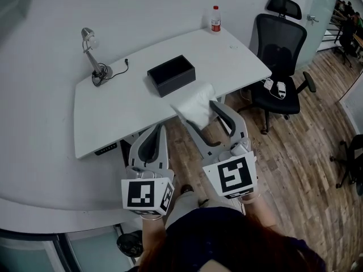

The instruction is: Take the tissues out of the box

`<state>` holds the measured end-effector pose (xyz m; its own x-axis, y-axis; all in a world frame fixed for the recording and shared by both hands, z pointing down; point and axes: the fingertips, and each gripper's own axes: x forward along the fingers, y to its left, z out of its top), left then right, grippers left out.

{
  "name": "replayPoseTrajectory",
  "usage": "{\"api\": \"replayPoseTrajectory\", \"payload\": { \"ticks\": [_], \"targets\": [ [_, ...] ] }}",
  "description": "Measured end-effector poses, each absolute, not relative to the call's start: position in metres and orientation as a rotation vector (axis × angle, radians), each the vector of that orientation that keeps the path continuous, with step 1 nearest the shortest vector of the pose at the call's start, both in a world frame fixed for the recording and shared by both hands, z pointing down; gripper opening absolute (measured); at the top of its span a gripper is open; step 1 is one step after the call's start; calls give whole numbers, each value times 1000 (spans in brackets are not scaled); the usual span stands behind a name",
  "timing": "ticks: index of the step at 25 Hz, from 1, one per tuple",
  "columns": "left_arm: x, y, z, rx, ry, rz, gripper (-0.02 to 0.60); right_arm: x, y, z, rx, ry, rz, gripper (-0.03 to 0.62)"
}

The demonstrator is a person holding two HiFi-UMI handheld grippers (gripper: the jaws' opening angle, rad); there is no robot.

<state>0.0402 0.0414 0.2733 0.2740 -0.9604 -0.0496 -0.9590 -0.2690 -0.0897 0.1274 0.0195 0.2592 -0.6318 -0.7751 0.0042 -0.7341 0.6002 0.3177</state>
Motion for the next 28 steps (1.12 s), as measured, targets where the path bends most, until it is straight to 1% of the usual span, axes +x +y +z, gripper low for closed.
{"api": "replayPoseTrajectory", "payload": {
  "ticks": [10, 28],
  "targets": [
    [59, 62, 275, -2420, 1842, -29, 25, 142, 39, 260, 1250, -2703, -438, 278],
    [68, 72, 276, -2414, 1859, -45, 25, 154, 46, 264, 1249, -2726, -409, 276]
  ]
}}
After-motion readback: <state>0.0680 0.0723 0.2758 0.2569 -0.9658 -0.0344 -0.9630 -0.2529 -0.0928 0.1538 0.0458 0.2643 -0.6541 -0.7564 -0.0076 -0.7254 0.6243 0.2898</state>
